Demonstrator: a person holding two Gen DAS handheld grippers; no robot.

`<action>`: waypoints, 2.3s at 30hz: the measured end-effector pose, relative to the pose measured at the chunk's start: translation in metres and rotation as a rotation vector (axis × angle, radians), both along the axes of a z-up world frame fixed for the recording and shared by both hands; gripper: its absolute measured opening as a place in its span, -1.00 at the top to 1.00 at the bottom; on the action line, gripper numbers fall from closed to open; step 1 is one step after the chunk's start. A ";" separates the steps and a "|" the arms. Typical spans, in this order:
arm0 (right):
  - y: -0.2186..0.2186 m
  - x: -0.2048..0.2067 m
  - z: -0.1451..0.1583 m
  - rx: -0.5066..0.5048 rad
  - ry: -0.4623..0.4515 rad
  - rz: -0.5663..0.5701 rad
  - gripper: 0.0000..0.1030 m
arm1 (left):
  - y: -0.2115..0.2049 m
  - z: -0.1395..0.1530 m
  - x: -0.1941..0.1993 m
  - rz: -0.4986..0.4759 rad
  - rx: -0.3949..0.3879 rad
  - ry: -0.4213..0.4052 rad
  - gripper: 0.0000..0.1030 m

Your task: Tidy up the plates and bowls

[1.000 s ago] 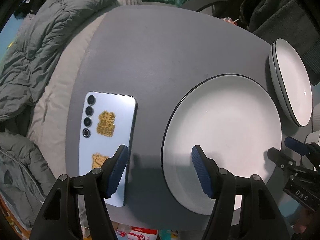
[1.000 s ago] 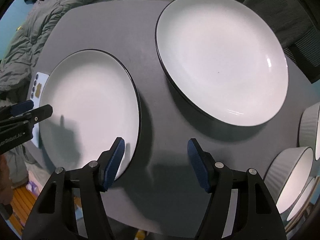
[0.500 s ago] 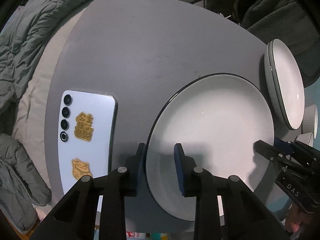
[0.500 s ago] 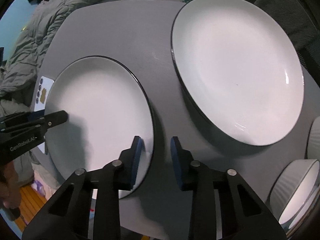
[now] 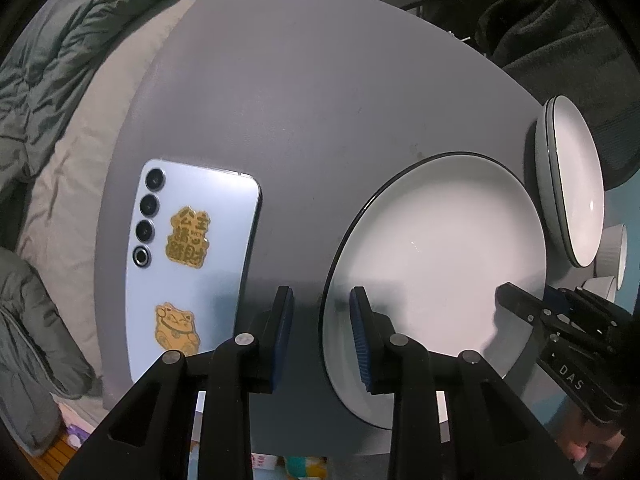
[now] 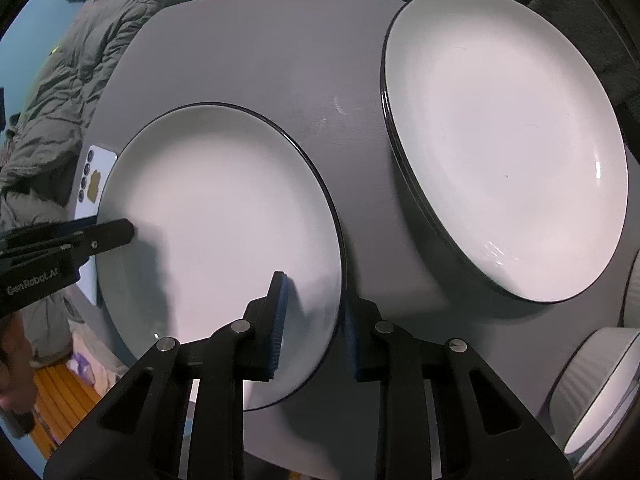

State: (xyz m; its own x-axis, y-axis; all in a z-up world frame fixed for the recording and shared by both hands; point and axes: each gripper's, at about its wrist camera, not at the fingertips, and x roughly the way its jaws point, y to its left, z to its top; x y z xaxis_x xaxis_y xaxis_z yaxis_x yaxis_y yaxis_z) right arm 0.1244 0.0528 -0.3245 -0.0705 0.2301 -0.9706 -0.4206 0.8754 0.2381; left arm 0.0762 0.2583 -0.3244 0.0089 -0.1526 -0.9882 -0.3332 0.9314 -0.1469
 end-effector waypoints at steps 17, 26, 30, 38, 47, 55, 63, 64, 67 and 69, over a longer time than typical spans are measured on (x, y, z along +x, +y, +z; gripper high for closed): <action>-0.005 0.000 0.005 -0.002 -0.009 0.009 0.71 | 0.006 0.002 -0.007 0.008 -0.059 -0.065 0.64; -0.005 -0.002 0.005 -0.011 -0.020 0.002 0.73 | -0.013 0.012 0.004 -0.025 0.058 -0.076 0.63; -0.003 -0.003 0.005 -0.010 -0.028 0.007 0.73 | -0.024 0.011 0.003 -0.060 0.067 -0.066 0.63; -0.031 -0.010 0.004 -0.025 0.006 -0.056 0.74 | -0.070 0.016 -0.022 -0.129 0.045 -0.053 0.63; -0.091 -0.034 0.004 -0.041 0.025 -0.154 0.74 | -0.131 0.017 -0.034 -0.224 0.006 -0.049 0.64; -0.134 -0.041 0.010 -0.060 0.010 -0.268 0.74 | -0.166 0.016 -0.035 -0.300 -0.015 -0.064 0.66; -0.147 -0.038 0.012 -0.051 -0.018 -0.295 0.78 | -0.176 0.016 -0.031 -0.344 0.013 -0.058 0.66; -0.146 -0.038 0.012 -0.046 -0.021 -0.291 0.78 | -0.179 0.016 -0.029 -0.350 0.017 -0.058 0.66; -0.145 -0.039 0.007 -0.027 -0.009 -0.290 0.76 | -0.191 0.017 -0.027 -0.364 0.023 -0.059 0.66; -0.159 -0.047 0.006 -0.017 -0.008 -0.296 0.73 | -0.194 0.016 -0.027 -0.365 0.019 -0.058 0.66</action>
State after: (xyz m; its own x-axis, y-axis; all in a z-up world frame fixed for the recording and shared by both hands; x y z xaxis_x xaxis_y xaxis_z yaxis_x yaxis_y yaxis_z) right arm 0.0773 -0.1059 -0.3182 0.0044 0.2238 -0.9746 -0.1484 0.9640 0.2207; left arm 0.0491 0.0645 -0.3081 0.0130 -0.1374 -0.9904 0.0295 0.9901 -0.1370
